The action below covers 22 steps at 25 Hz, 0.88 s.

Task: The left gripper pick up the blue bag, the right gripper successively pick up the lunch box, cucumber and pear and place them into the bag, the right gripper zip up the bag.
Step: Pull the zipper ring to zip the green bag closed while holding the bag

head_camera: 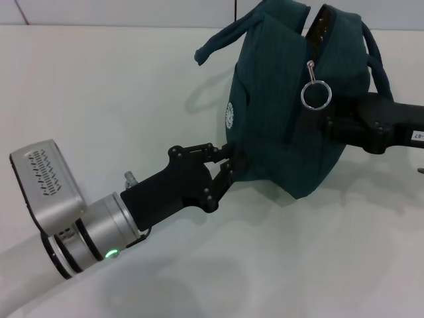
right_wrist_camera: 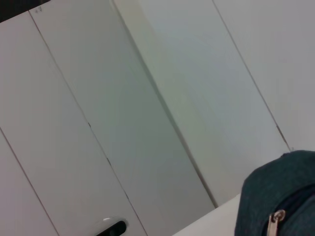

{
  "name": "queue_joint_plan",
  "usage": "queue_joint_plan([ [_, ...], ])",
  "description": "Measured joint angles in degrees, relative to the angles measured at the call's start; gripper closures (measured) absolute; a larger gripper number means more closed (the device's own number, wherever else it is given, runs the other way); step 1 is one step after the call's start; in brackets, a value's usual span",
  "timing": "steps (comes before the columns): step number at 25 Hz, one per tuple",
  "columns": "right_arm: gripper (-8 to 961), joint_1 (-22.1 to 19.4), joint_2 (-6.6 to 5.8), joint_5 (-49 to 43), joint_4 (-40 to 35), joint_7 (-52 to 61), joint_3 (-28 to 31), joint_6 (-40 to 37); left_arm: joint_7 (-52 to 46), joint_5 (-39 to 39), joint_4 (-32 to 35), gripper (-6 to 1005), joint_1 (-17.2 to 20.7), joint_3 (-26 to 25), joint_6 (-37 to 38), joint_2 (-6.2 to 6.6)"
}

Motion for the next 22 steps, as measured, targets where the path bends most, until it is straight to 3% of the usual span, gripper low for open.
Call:
queue_joint_plan([
  [5,548,-0.2,0.55,0.0,-0.8,-2.0,0.1,-0.5,0.0,0.2,-0.2,858,-0.2,0.1,0.0,0.04],
  [13,547,-3.1,5.08,1.2,-4.9,-11.0,7.4,-1.7,0.0,0.2,-0.4,862,-0.1,0.1,0.0,0.06],
  [22,561,-6.9,5.21,8.9,-3.1,-17.4,9.0,-2.6,0.0,0.0,-0.4,865,0.0,0.1,-0.3,0.12],
])
